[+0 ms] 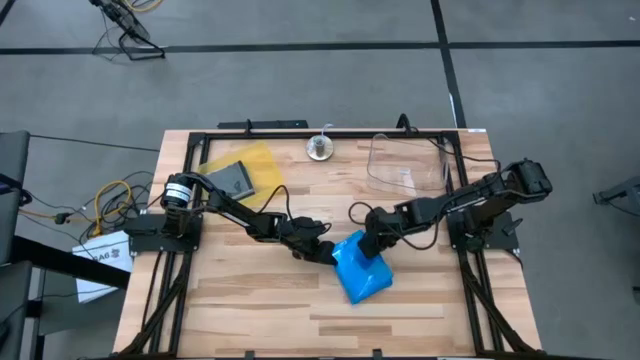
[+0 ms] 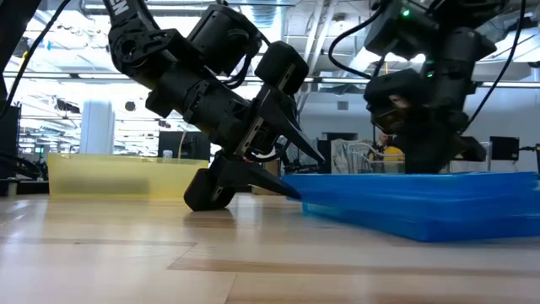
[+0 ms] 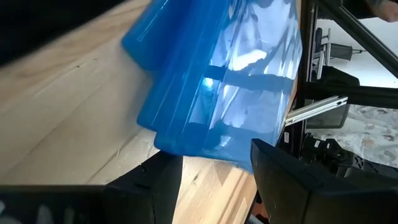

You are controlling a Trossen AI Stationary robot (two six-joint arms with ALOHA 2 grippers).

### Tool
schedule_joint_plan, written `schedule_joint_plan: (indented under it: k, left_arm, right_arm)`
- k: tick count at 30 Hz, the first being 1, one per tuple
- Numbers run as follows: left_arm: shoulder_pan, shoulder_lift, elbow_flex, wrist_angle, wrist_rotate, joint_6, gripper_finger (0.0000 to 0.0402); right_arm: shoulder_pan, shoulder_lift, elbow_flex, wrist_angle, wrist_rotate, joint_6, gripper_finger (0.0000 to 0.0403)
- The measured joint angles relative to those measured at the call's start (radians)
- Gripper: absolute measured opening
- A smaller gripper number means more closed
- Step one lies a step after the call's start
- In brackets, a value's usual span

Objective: Pick & place jewel cases by type
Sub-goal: Put the blue CD case into the transparent bin

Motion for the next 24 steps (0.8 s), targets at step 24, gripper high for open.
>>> schedule_joint_plan:
  k: [24]
  left_arm:
    - [0.029, -0.041, -0.006, 0.035, -0.081, 0.041, 0.0180]
  right_arm:
    - [-0.029, -0.002, 0.001, -0.031, -0.189, -0.023, 0.0000]
